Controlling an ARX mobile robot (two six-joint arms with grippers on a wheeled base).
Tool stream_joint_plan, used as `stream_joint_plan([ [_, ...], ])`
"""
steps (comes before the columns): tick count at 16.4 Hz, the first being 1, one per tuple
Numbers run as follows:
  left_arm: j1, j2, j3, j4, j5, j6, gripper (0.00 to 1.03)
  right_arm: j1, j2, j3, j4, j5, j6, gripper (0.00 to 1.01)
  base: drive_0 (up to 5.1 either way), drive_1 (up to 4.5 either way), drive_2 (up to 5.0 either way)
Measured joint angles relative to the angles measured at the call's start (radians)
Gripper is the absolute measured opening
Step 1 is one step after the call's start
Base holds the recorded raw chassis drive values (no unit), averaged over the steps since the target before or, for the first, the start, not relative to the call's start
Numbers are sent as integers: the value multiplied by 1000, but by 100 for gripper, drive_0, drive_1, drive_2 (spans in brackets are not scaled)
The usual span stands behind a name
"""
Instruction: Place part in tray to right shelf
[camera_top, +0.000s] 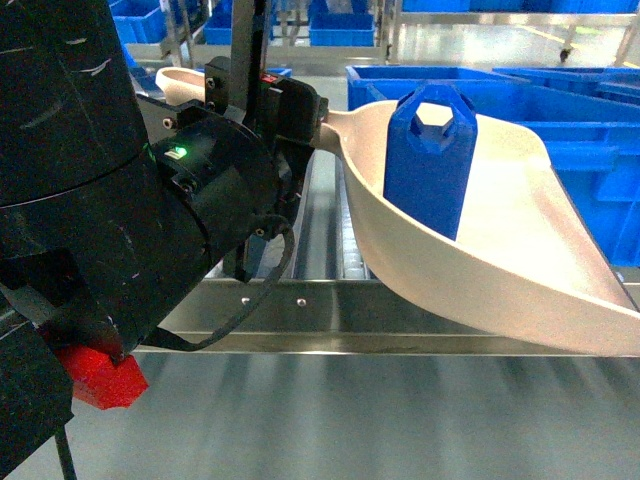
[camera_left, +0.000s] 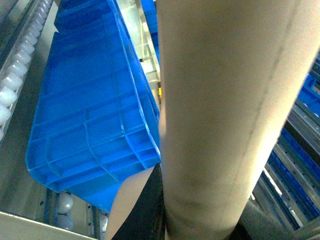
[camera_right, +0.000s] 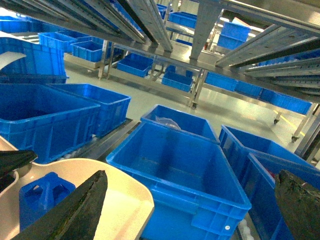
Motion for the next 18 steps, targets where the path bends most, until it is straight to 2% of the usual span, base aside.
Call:
stream_joint_plan([
  [12,0,0,0,0,0,0,18,0,0,0,0,0,0,98,0,0,0],
  [13,-6,-6,0,-27,-32,-8,18,0,0,0,0,0,0,98,0,0,0],
  [14,-22,-19,-15,-7,-129,-22,18,0,0,0,0,0,0,98,0,0,0],
  [18,-58,-98,-113,3,-164,-79,18,0,0,0,1,0,0,98,0,0,0],
])
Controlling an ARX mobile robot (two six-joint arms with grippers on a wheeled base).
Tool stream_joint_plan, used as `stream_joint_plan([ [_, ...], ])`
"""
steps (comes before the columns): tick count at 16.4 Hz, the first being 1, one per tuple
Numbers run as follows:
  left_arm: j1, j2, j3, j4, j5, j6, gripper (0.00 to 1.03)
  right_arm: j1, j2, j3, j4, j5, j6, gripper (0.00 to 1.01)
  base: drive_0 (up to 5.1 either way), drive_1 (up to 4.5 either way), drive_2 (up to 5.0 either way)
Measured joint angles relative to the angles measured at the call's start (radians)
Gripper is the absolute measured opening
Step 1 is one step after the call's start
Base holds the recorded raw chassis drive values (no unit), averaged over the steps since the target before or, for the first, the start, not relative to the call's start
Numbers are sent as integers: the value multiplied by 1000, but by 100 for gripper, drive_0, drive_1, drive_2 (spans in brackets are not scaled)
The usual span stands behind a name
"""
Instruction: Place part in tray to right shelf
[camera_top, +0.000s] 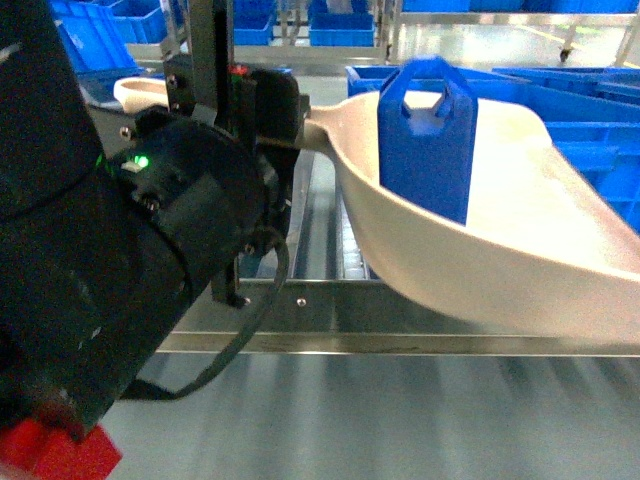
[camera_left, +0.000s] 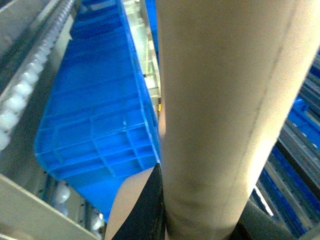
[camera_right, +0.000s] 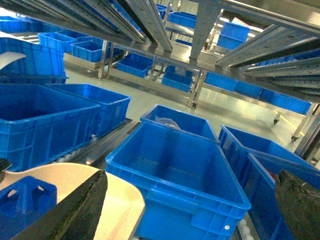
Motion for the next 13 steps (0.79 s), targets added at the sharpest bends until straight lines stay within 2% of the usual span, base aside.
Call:
stream_joint_plan([
  [1,0,-13,-32,-8,-24,0,18,0,0,0,-1,0,0,98,0,0,0],
  [4,48,-148,-86,-24,-119,40,18,0,0,0,0,0,0,98,0,0,0],
  [5,82,-205,-100,-42,-150,79,18,0,0,0,-1,0,0,98,0,0,0],
  [7,174,-298,-93,-107,-158,175,18,0,0,0,-1,0,0,98,0,0,0],
  [8,220,-322,-65,-155,-185,191,18,0,0,0,0,0,0,98,0,0,0],
  [10,352,-325,54,-278,-265,238,18,0,0,0,0,0,0,98,0,0,0],
  [13,519,-213,322,-428,-352,281,18,0,0,0,-1,0,0,98,0,0,0],
])
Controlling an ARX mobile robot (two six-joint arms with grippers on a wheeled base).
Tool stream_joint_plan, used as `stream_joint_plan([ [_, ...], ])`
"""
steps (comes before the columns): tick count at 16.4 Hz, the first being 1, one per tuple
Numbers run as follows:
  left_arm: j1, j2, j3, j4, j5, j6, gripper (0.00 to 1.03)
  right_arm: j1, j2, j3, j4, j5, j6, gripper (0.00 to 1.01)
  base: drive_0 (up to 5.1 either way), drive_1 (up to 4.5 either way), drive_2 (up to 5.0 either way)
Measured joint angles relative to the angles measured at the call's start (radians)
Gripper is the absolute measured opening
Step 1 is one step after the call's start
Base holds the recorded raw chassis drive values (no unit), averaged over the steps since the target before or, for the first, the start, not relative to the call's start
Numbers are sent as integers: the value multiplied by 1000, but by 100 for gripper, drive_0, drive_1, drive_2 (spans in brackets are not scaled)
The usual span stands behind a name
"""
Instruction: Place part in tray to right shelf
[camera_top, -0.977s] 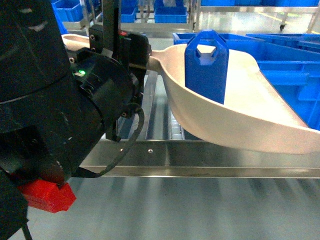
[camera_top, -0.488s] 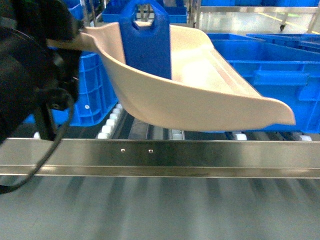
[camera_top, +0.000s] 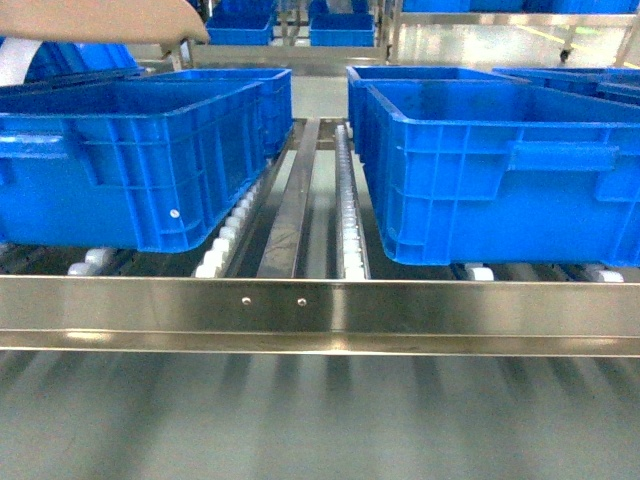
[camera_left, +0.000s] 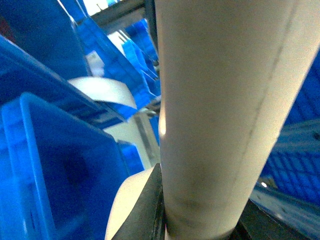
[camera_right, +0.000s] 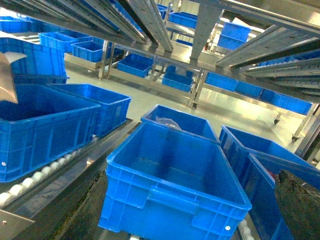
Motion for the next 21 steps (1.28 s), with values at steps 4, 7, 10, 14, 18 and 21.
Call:
stream_joint_plan([
  [4,74,306,505,-166,-267,271,18,0,0,0,0,0,0,98,0,0,0],
  [7,67,319,590,-226,-304,458,17,0,0,0,0,0,0,98,0,0,0],
  [10,67,319,586,-203,-287,434,17,0,0,0,0,0,0,98,0,0,0],
  [14,72,319,550,-51,-183,352,17,0,-2,0,0,0,0,98,0,0,0],
  [18,72,339,520,216,-107,259,17,0,-2,0,1,0,0,98,0,0,0],
  [21,65,334,562,-31,-305,139,17,0,-3,0,0,0,0,98,0,0,0],
])
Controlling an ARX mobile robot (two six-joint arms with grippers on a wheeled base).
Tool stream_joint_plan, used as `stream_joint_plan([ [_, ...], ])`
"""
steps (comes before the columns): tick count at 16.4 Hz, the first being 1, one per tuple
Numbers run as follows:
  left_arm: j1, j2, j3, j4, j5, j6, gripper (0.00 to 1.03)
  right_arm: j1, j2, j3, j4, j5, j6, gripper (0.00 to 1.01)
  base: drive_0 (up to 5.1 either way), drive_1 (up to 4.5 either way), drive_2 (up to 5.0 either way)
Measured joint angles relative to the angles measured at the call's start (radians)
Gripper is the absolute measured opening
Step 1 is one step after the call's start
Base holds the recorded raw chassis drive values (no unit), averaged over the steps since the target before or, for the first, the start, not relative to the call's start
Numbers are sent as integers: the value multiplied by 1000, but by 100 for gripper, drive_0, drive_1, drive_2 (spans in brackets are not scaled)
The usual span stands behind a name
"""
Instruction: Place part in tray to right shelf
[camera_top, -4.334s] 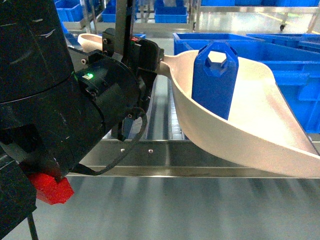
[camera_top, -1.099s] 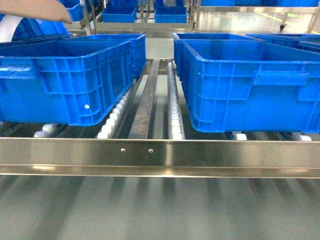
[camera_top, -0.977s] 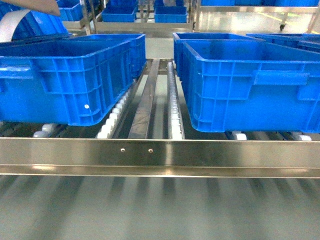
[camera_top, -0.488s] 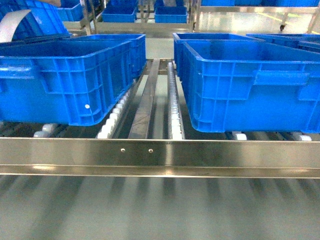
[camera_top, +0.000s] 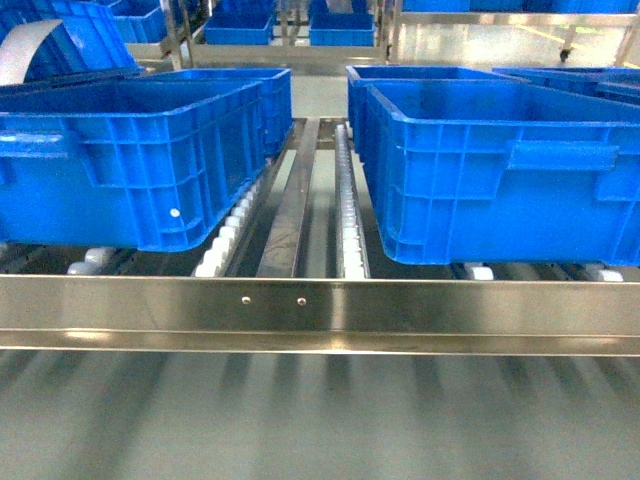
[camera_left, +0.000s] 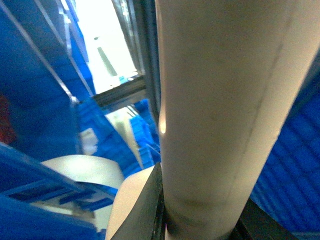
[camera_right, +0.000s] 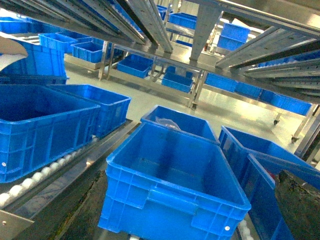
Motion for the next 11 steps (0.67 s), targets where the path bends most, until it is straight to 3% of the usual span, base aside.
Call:
stream_joint_plan([
  [1,0,0,45,-193,-39,-61,17,0,0,0,0,0,0,98,0,0,0],
  [2,2,-5,53,-274,-19,-106,17,0,0,0,0,0,0,98,0,0,0],
  [4,4,-9,47,-290,13,-146,17,0,0,0,0,0,0,98,0,0,0],
  [6,5,-9,31,-206,56,-108,17,0,0,0,0,0,0,98,0,0,0],
  [7,5,-16,32,-257,61,-92,17,0,0,0,0,0,0,98,0,0,0],
  [8,15,-29,26,-318,129,-38,17,0,0,0,0,0,0,98,0,0,0],
  [9,48,-106,-63,-406,440,146,17,0,0,0,-1,0,0,98,0,0,0],
  [10,60,-205,-228,-344,685,370,17,-1,-1,0,2,2,0,98,0,0,0],
  [11,63,-268,-316,-271,832,512,17,0,-1,0,-1,-1,0,98,0,0,0],
])
